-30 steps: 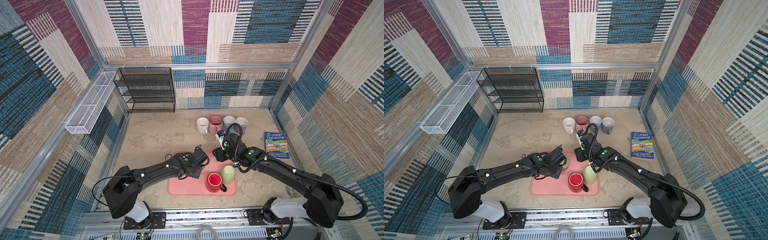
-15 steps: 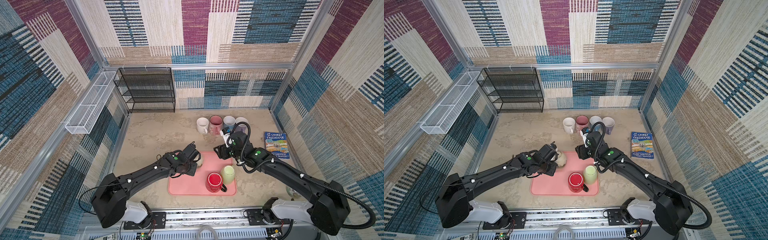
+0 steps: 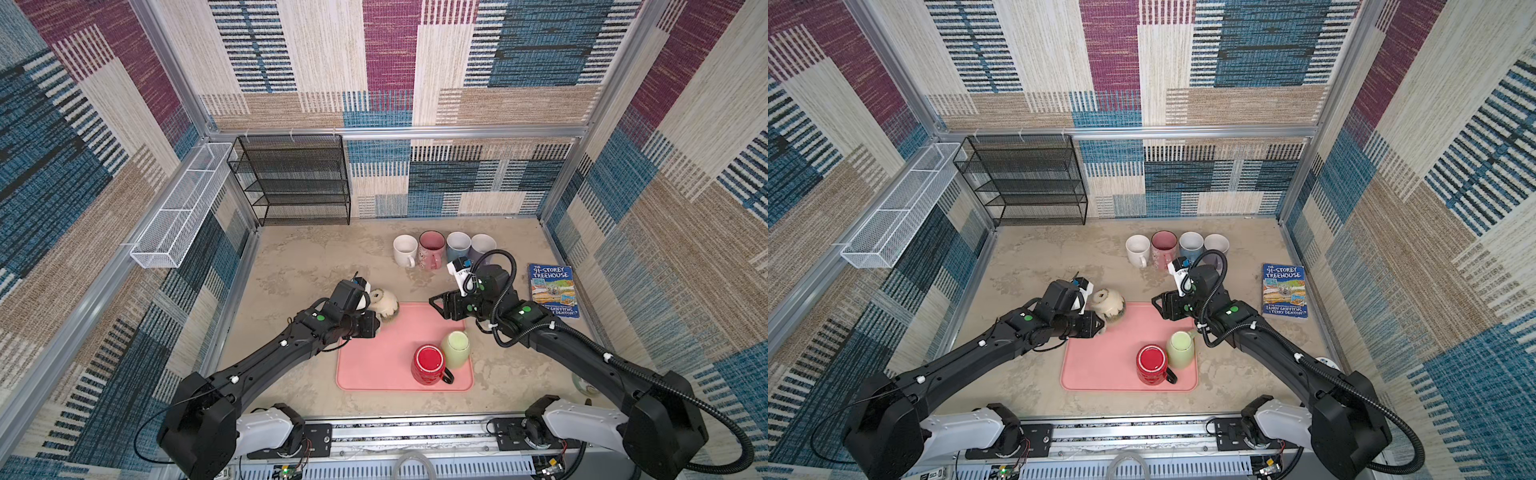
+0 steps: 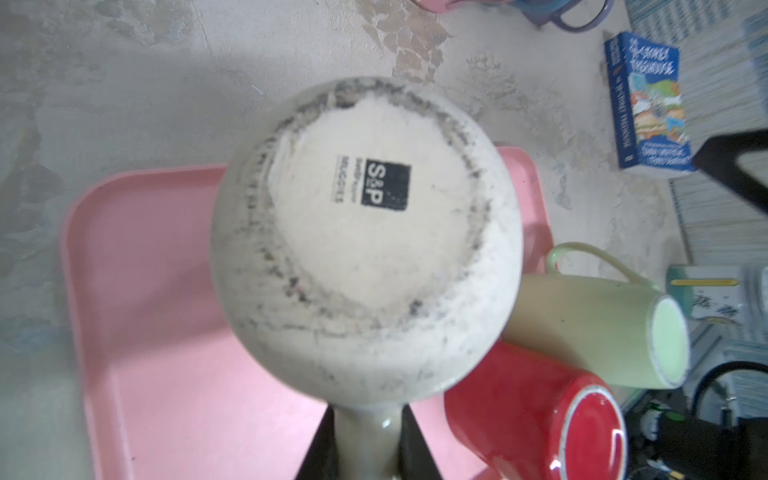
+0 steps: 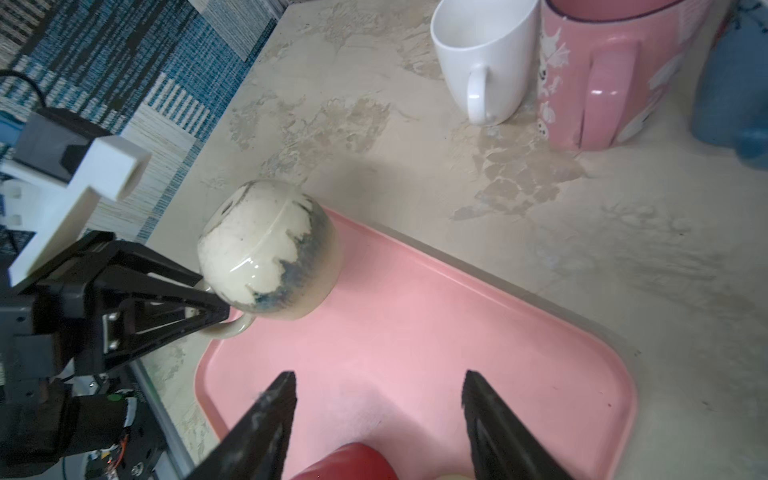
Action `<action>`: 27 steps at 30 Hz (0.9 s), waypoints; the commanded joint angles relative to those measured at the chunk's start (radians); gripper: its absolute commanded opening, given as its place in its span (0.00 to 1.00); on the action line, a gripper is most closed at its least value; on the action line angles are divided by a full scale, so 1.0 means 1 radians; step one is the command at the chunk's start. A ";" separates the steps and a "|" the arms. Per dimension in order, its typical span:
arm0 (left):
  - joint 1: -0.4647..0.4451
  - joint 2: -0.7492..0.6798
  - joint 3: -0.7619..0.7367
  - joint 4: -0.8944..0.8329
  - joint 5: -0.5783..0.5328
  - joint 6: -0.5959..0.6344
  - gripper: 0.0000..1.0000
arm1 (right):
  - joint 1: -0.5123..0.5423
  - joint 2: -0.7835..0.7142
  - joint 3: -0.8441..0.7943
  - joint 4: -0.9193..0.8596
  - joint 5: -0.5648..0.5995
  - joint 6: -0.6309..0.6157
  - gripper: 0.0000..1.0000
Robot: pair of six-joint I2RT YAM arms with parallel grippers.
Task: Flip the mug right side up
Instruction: 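Lift the cream mug off the tray with the left gripper, then close the right gripper on the cream mug's rim while the left holds it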
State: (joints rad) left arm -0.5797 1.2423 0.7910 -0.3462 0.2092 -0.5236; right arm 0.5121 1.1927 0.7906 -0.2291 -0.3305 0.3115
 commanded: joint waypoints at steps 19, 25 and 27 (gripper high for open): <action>0.119 -0.012 -0.089 0.707 0.293 -0.295 0.00 | -0.017 0.104 -0.024 0.276 -0.333 0.179 0.65; 0.123 0.020 -0.072 0.850 0.317 -0.367 0.00 | -0.016 0.154 0.000 0.378 -0.390 0.250 0.65; 0.123 0.035 -0.063 0.880 0.325 -0.387 0.00 | -0.017 0.166 0.007 0.418 -0.400 0.274 0.65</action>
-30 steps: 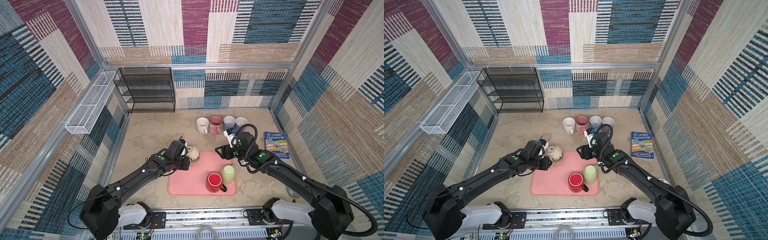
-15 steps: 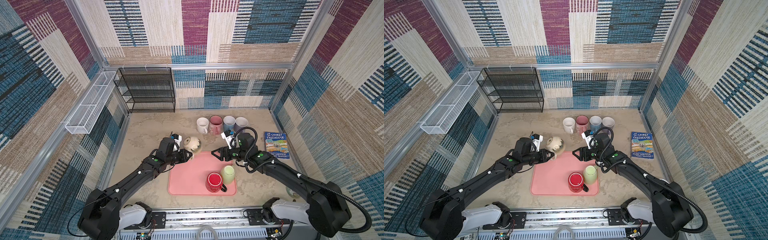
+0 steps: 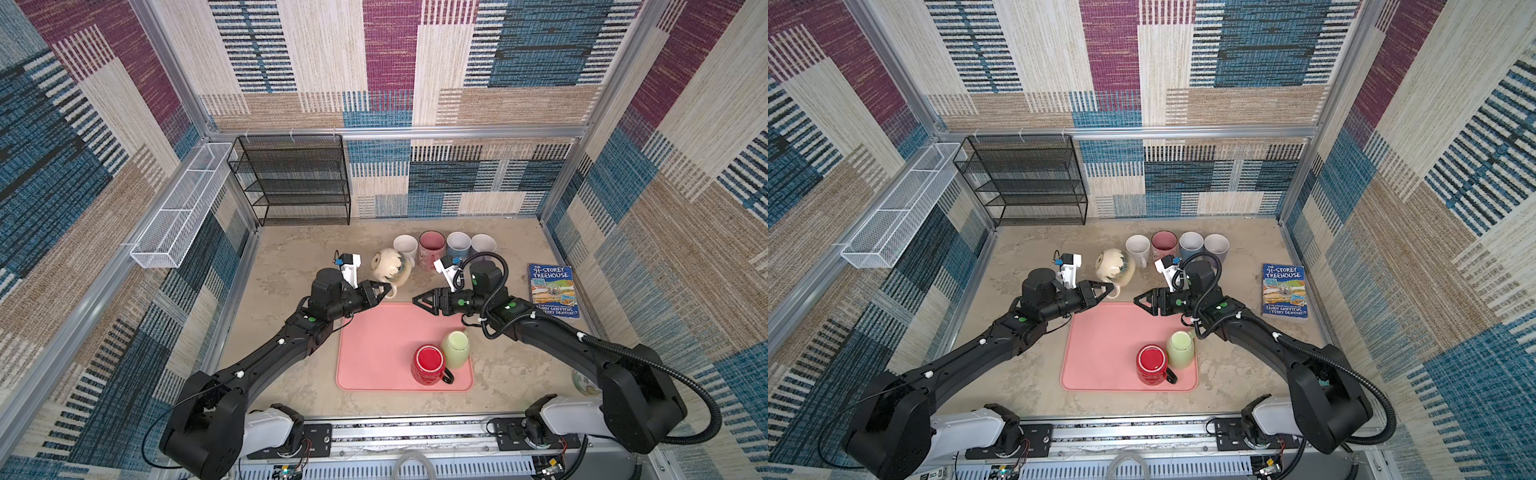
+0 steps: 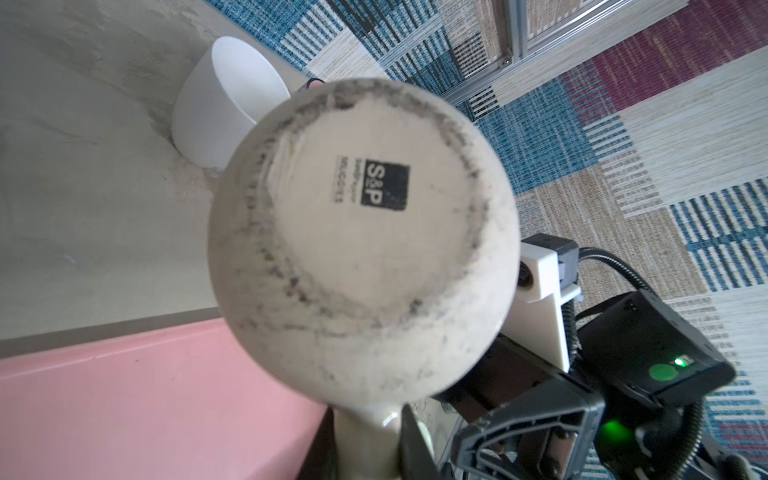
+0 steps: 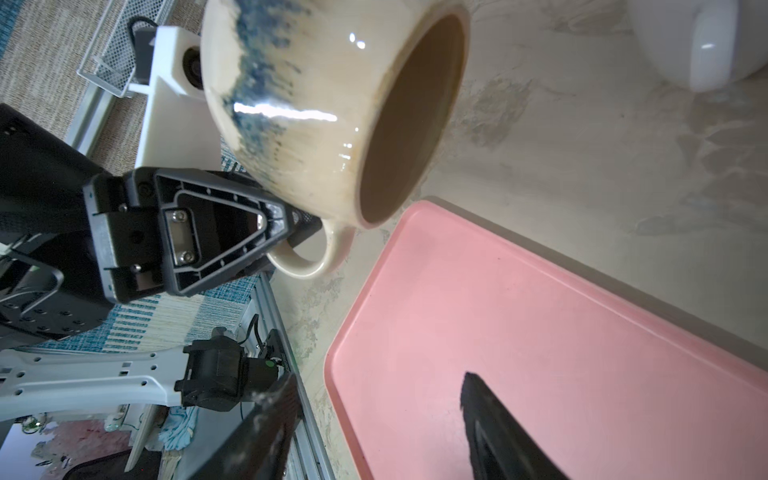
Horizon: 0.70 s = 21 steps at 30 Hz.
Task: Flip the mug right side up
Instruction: 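Close the right gripper on the cream mug's rim while the left holds it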
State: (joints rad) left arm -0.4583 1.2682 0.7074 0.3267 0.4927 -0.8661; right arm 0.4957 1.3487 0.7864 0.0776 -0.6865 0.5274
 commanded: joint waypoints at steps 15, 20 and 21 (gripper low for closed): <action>0.001 0.040 0.054 0.358 0.056 -0.111 0.00 | 0.000 0.110 0.041 0.445 -0.093 0.276 0.65; 0.001 0.048 0.056 0.370 0.064 -0.116 0.00 | 0.001 0.138 0.049 0.545 -0.104 0.344 0.64; 0.001 0.048 0.056 0.373 0.065 -0.117 0.00 | 0.000 0.145 0.054 0.557 -0.105 0.355 0.64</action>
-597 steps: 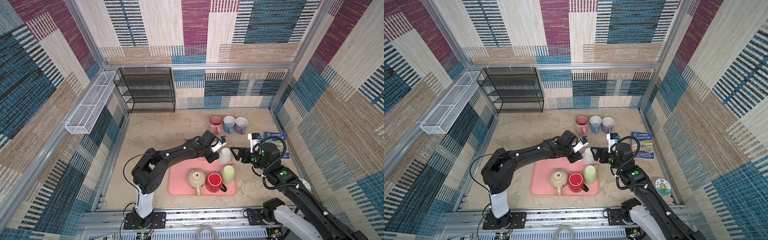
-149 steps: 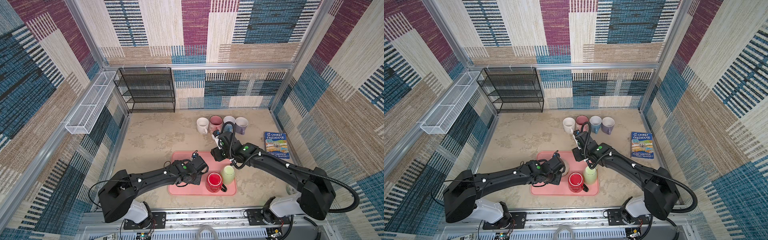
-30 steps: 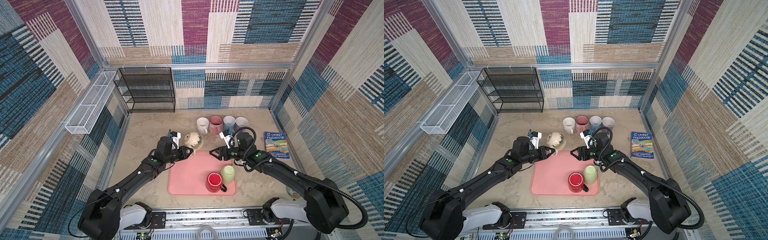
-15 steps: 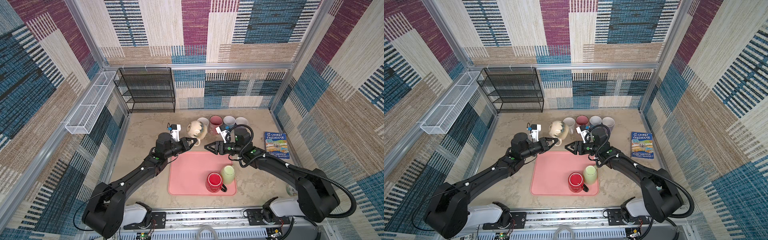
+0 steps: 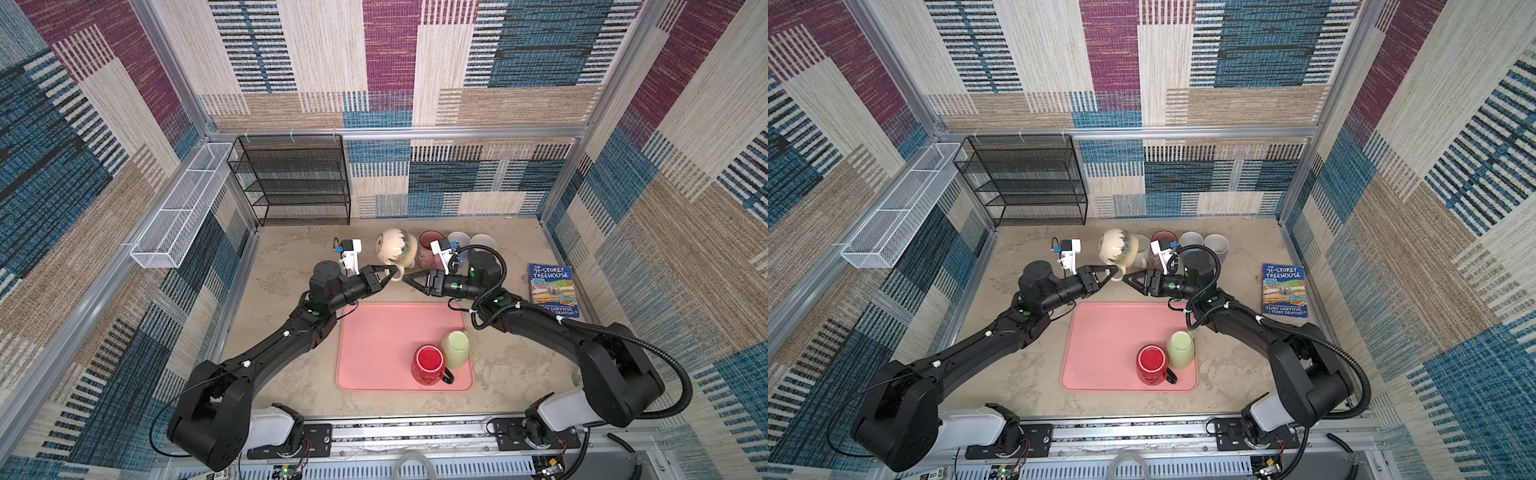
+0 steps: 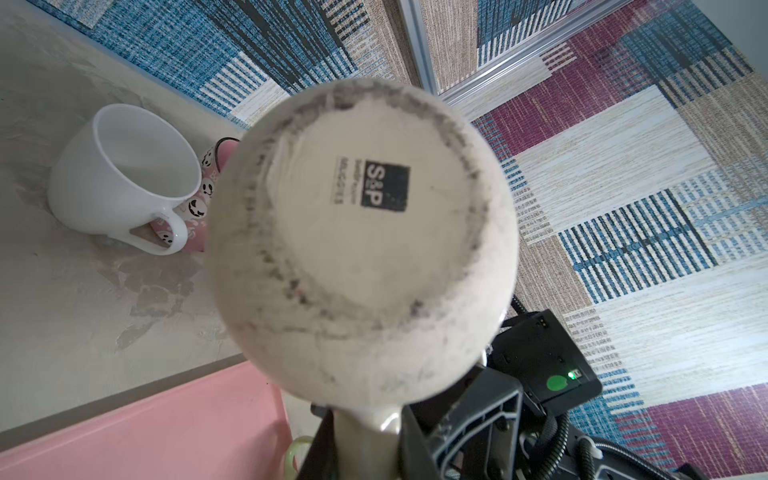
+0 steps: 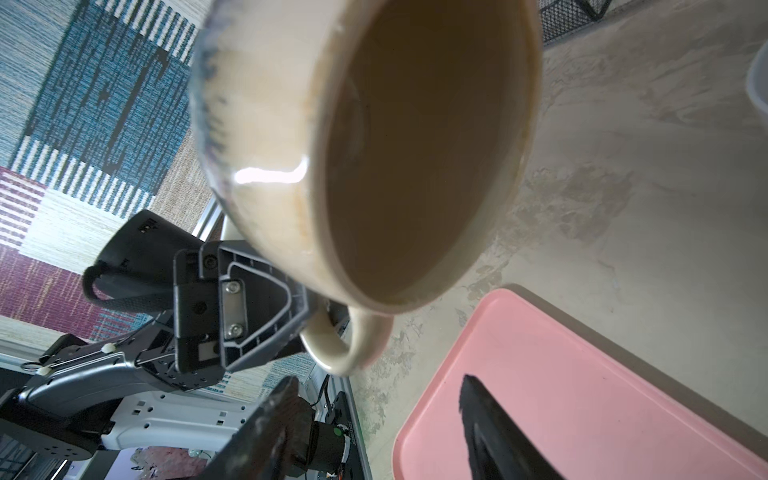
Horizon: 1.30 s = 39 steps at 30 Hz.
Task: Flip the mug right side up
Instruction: 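Close the right gripper on the cream mug's rim while the left holds it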
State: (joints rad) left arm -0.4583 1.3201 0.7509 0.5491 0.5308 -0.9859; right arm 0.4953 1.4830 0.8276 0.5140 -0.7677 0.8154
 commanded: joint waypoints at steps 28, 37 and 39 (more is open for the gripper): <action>-0.009 0.040 0.043 0.196 0.040 0.006 0.00 | 0.001 0.137 0.066 0.292 -0.007 0.225 0.43; -0.015 0.058 0.040 0.226 0.040 -0.002 0.00 | 0.002 0.157 0.062 0.347 0.002 0.267 0.33; -0.015 0.065 0.036 0.240 0.040 -0.006 0.00 | 0.004 0.167 0.062 0.361 0.000 0.278 0.31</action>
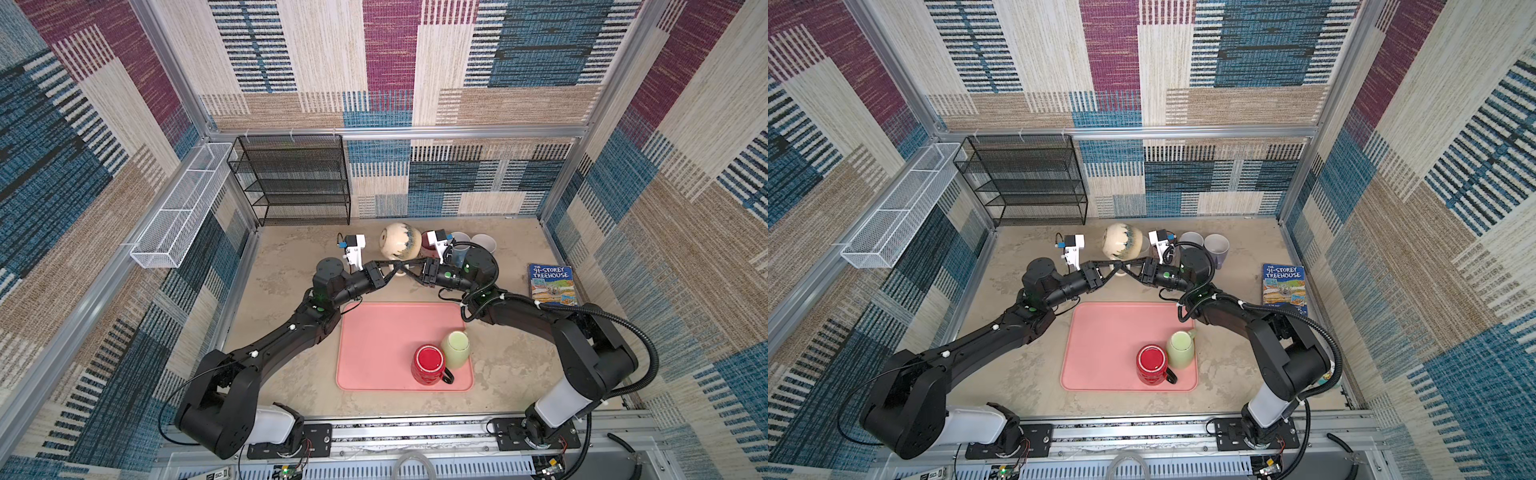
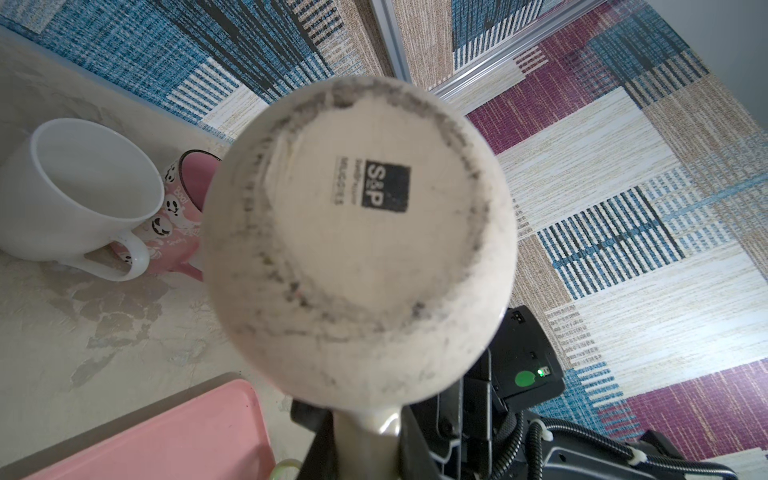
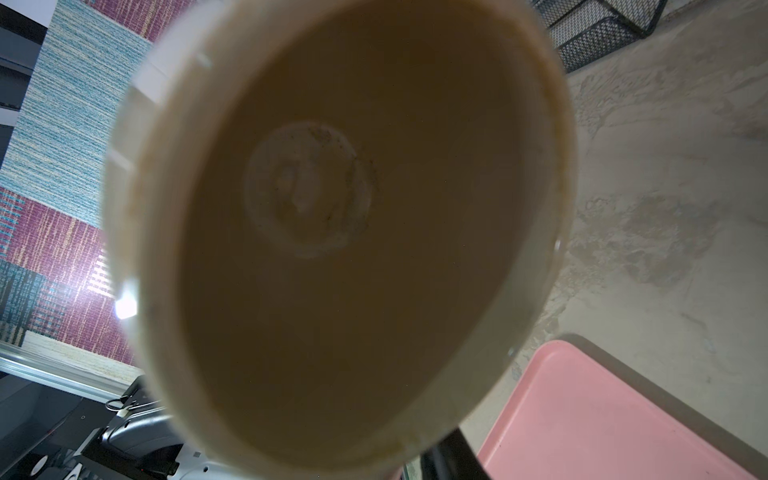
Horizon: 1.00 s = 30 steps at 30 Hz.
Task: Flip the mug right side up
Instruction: 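Close the right gripper on the cream mug's rim while the left holds it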
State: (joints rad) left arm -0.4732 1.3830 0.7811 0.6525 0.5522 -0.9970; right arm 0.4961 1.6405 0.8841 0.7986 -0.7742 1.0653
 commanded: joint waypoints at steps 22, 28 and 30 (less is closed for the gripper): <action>-0.005 0.002 -0.035 0.151 0.057 0.018 0.17 | 0.009 -0.028 -0.021 0.053 0.074 0.004 0.00; -0.005 -0.031 -0.036 0.077 0.036 0.065 0.34 | 0.009 -0.053 -0.031 0.024 0.087 -0.019 0.00; -0.005 -0.054 -0.037 0.039 0.010 0.092 0.38 | 0.010 -0.059 -0.033 0.011 0.090 -0.028 0.00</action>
State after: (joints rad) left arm -0.4778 1.3544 0.7437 0.6834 0.5632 -0.9680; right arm 0.5064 1.5951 0.8497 0.7834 -0.7246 1.0714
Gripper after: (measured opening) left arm 0.377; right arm 0.201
